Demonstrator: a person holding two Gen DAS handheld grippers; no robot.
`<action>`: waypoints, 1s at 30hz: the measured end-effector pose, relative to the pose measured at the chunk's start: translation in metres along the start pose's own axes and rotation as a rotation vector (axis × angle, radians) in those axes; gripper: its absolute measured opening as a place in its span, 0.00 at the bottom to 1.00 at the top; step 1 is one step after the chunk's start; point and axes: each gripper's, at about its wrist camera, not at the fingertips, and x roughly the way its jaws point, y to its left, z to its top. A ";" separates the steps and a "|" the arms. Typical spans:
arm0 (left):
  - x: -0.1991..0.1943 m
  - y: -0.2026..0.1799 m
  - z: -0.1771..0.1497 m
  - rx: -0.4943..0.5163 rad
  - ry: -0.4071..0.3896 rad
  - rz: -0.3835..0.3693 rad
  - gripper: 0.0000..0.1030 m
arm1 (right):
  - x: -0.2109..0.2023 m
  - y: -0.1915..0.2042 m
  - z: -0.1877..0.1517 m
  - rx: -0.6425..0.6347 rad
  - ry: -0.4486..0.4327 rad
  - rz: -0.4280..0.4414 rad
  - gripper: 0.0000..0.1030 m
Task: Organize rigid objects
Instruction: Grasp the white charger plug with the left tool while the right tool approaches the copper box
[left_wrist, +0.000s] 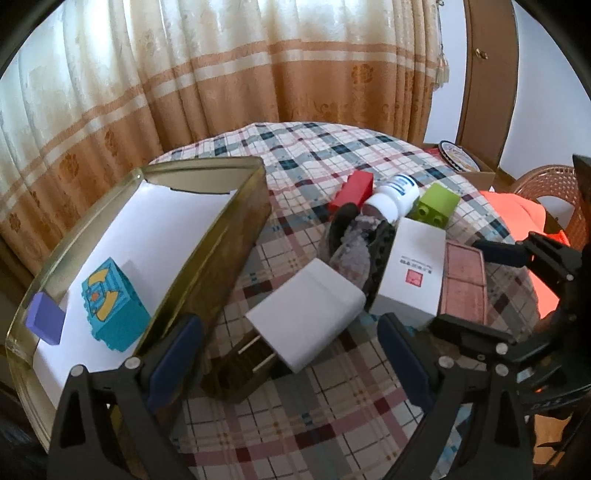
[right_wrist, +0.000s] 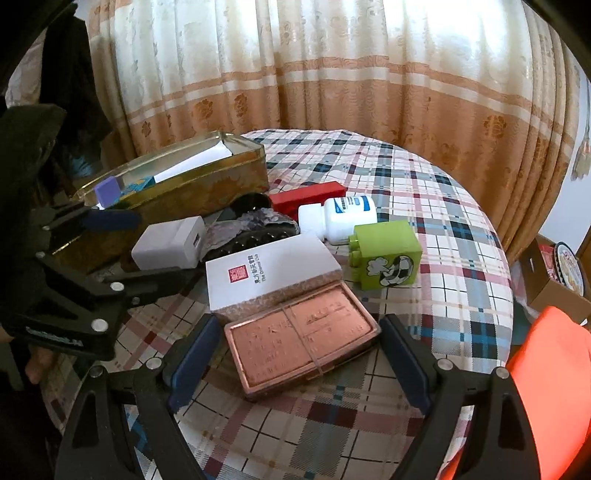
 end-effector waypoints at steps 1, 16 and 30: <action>0.002 -0.002 0.000 0.011 0.004 0.008 0.94 | 0.000 0.000 0.000 -0.004 0.002 -0.005 0.86; 0.003 -0.007 -0.002 0.035 0.016 -0.050 0.59 | 0.001 0.000 0.001 0.000 -0.003 -0.025 0.84; 0.001 -0.008 -0.003 0.035 0.010 -0.082 0.45 | 0.000 0.000 0.002 0.008 -0.012 -0.029 0.84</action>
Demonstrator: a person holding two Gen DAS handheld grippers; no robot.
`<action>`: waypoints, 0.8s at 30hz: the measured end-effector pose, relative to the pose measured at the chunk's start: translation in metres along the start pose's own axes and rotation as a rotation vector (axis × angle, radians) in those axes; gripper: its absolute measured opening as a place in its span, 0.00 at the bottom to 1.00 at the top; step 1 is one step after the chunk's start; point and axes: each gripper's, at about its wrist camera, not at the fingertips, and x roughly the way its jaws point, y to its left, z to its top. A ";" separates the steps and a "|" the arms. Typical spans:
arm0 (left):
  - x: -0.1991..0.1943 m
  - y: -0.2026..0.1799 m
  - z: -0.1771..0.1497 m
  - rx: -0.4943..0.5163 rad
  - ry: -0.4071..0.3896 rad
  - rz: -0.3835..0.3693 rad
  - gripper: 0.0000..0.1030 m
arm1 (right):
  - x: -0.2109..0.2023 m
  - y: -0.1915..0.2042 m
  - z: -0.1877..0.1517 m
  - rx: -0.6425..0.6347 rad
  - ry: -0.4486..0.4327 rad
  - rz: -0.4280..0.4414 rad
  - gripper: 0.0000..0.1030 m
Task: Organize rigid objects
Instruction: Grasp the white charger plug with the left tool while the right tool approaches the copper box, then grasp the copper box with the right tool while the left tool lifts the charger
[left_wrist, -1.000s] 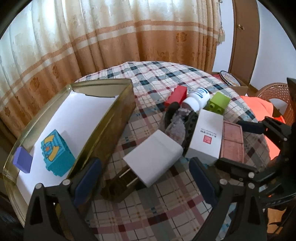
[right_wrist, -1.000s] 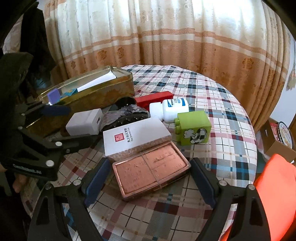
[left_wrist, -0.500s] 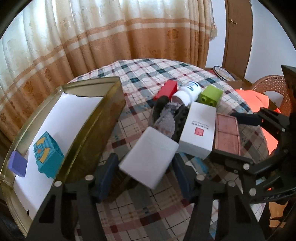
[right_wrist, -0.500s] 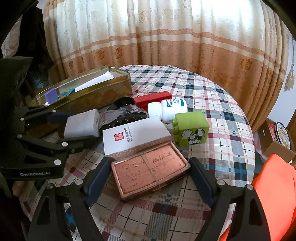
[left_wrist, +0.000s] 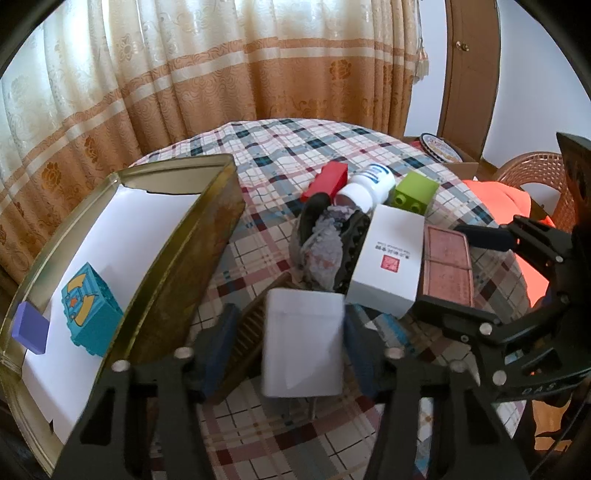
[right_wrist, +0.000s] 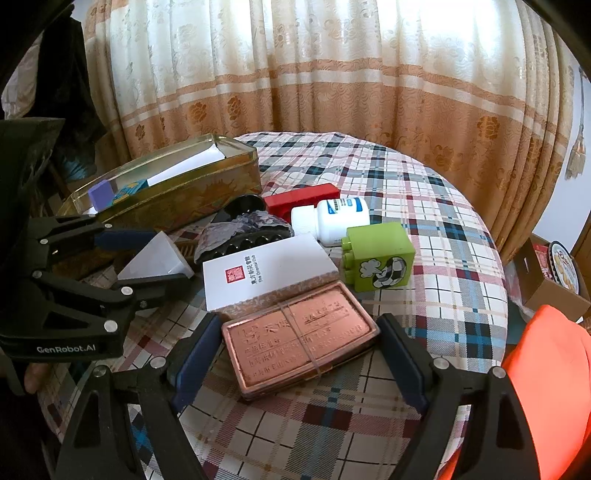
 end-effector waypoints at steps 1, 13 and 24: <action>0.001 0.000 0.000 -0.001 0.004 -0.007 0.41 | -0.001 0.000 0.000 0.003 -0.004 -0.003 0.84; 0.001 0.004 0.000 -0.021 -0.003 -0.029 0.40 | -0.003 -0.002 0.000 0.021 -0.023 -0.009 0.84; -0.005 0.009 -0.001 -0.049 -0.038 -0.003 0.39 | -0.004 -0.001 -0.001 0.026 -0.036 -0.085 0.84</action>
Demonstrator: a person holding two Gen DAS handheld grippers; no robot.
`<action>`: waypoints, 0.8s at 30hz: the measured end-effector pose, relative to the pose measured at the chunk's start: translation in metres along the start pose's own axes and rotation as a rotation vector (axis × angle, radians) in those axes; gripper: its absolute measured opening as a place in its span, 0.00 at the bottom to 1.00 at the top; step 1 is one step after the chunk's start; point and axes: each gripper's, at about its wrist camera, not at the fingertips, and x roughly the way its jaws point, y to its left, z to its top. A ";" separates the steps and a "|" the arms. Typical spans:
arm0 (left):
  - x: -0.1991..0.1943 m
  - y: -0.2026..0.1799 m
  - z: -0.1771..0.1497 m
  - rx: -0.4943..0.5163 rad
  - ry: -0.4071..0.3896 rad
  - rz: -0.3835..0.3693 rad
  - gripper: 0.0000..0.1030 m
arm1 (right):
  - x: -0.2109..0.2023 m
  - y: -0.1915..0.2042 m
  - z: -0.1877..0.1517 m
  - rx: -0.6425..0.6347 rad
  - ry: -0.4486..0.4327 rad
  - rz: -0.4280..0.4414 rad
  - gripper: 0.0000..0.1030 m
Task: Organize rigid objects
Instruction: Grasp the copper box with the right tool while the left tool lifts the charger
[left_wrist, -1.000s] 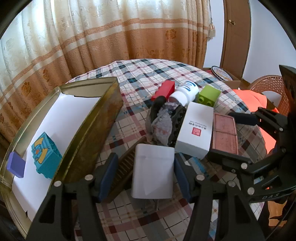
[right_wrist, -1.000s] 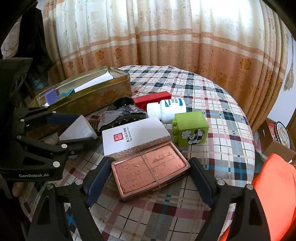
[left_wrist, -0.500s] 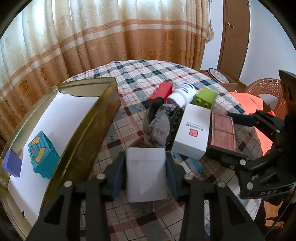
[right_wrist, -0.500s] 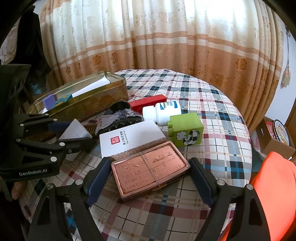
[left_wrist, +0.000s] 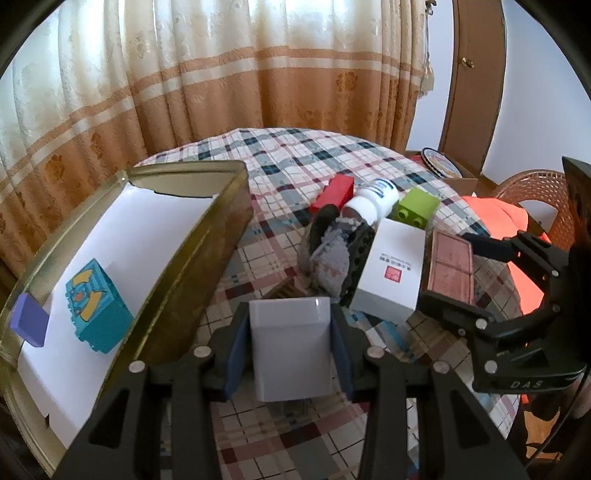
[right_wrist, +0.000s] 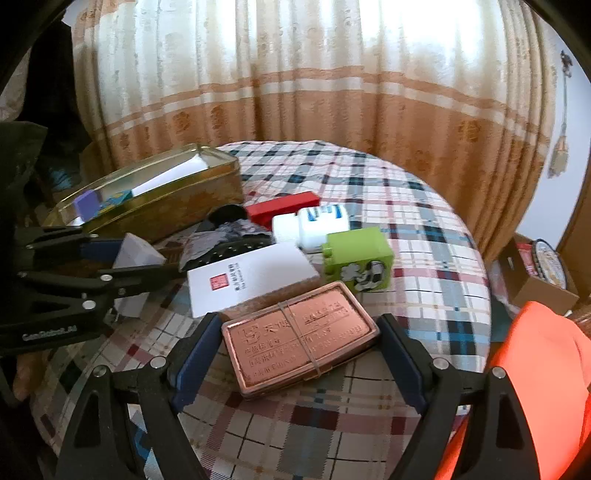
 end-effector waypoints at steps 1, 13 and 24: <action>-0.001 0.000 0.000 -0.001 -0.005 0.008 0.39 | -0.001 0.000 0.000 0.004 -0.003 -0.015 0.84; -0.008 0.000 0.000 0.000 -0.038 0.032 0.39 | -0.005 0.000 -0.002 0.018 -0.024 -0.075 0.84; -0.015 0.000 0.000 -0.001 -0.072 0.035 0.38 | -0.007 -0.001 -0.002 0.026 -0.046 -0.080 0.84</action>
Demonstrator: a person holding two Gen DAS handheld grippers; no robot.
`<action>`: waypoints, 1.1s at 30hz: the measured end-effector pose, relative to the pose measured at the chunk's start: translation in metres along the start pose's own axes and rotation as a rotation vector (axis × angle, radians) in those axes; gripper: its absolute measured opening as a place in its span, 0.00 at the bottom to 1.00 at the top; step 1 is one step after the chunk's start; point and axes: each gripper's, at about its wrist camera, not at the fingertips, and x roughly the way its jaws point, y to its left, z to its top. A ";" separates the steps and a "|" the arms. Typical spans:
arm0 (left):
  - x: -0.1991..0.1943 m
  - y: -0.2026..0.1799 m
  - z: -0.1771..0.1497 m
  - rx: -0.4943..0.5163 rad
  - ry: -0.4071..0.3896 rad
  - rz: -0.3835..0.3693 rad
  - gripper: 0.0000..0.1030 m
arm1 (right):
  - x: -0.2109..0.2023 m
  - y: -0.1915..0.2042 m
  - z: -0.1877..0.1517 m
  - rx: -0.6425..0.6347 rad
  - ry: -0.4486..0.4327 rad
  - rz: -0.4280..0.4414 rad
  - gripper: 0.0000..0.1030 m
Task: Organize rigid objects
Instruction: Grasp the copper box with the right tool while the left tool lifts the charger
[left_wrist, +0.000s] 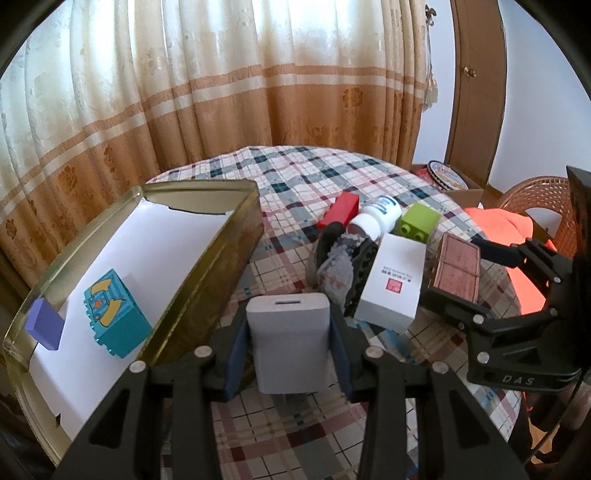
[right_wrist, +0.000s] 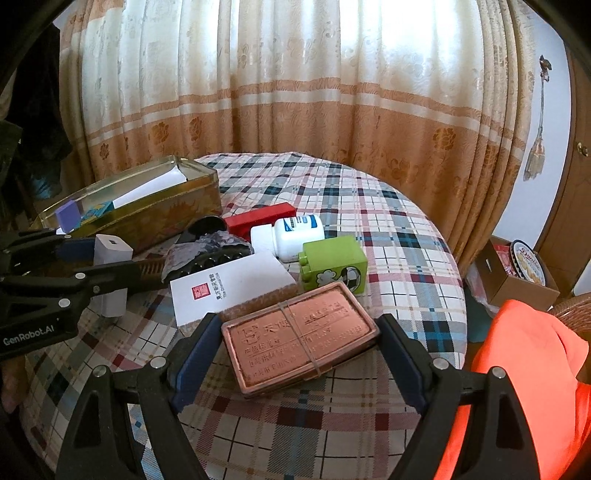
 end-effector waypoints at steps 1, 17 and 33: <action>-0.001 0.000 0.000 0.000 -0.007 0.000 0.38 | 0.000 -0.001 0.000 0.002 -0.002 -0.001 0.84; -0.010 -0.007 0.000 0.022 -0.052 0.011 0.38 | -0.003 0.001 -0.002 0.007 -0.026 -0.022 0.84; -0.023 -0.005 0.001 0.012 -0.086 -0.004 0.38 | -0.006 0.001 -0.003 0.012 -0.048 -0.030 0.84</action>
